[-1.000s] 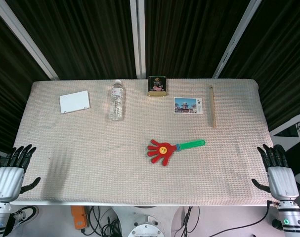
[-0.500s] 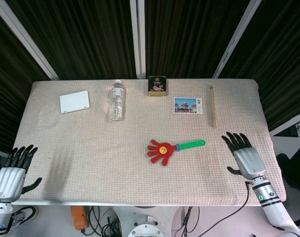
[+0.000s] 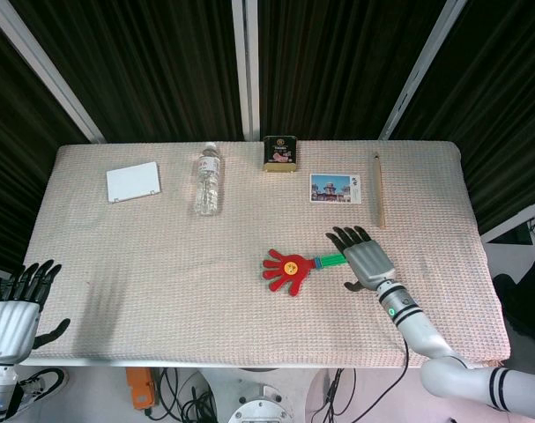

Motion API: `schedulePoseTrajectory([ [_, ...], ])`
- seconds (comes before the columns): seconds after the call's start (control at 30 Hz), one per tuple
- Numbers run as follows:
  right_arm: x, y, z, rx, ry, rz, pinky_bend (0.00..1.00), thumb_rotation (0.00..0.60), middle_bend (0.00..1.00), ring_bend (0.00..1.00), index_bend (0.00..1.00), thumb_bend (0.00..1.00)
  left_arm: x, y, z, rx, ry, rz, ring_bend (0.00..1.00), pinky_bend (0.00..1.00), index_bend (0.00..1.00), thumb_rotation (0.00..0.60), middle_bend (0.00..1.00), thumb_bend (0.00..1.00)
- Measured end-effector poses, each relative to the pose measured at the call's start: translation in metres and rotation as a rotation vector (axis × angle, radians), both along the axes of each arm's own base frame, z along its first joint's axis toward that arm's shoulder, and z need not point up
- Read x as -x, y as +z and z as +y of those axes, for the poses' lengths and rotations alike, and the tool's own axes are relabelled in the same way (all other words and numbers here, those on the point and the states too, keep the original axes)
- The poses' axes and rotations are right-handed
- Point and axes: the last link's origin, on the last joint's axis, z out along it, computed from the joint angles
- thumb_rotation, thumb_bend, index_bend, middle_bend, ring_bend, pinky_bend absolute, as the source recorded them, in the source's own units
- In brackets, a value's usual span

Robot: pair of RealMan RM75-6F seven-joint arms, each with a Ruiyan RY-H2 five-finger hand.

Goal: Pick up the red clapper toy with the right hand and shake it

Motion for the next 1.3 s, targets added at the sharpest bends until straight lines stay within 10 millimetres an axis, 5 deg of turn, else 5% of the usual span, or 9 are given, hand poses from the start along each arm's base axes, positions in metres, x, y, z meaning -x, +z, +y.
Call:
schedulePoseTrajectory([
  [0.4,-0.027,-0.044,-0.014,-0.001,-0.002,0.015,0.00,0.600,0.00,0.00,0.17,0.18,0.005,0.006,-0.002,-0.010,0.008,-0.004,0.00,0.00,0.04,0.600,0.00,0.18],
  [1.0,-0.032,-0.056,-0.018,0.011,0.004,-0.005,0.00,0.600,0.04,0.00,0.39,0.24,0.008,0.011,-0.006,-0.026,0.016,-0.006,0.00,0.00,0.04,0.600,0.00,0.18],
  [1.3,-0.031,-0.061,-0.016,0.001,0.006,0.000,0.00,0.600,0.06,0.00,0.42,0.26,0.009,0.012,-0.007,-0.028,0.017,-0.005,0.00,0.00,0.04,0.600,0.00,0.18],
])
